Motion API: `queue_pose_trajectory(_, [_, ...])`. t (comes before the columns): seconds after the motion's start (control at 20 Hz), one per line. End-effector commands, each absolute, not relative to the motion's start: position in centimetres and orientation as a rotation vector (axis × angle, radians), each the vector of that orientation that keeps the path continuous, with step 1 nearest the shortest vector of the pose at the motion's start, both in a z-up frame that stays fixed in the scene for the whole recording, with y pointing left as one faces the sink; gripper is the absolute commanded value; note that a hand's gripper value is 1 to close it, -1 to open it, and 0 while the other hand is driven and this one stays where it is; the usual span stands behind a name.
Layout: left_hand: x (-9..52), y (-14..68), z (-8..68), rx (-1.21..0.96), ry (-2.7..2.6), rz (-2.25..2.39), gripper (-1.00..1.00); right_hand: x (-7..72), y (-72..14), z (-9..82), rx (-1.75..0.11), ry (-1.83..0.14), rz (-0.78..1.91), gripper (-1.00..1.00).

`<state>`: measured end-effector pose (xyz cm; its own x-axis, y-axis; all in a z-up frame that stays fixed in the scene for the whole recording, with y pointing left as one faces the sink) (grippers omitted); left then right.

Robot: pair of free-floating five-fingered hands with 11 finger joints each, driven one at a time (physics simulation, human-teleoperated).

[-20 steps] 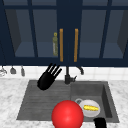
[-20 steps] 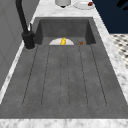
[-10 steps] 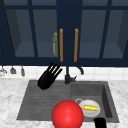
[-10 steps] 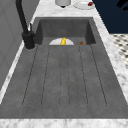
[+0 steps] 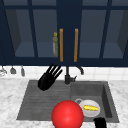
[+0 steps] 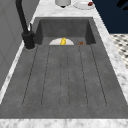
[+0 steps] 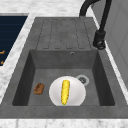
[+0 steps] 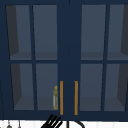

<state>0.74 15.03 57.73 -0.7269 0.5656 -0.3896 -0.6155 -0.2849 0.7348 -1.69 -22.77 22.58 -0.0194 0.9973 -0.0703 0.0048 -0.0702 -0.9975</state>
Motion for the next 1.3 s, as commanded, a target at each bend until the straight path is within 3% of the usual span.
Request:
queue_pose_trajectory(0.0, [0.5, 15.0, 57.7, 0.009, 1.067, 2.092, -1.0, -1.7, -22.8, 22.6, -1.255, -1.193, 1.273, 0.0])
queue_pose_trajectory(0.25, [0.3, 14.6, 57.9, -0.06, 1.198, 2.063, -1.0, -1.7, -22.8, 22.6, -1.255, -1.193, 1.273, 0.0])
queue_pose_trajectory(1.25, [-0.5, 15.0, 58.0, 0.057, 0.986, 2.076, -1.0, -1.7, -22.8, 22.6, -1.255, -1.193, 1.273, 0.0])
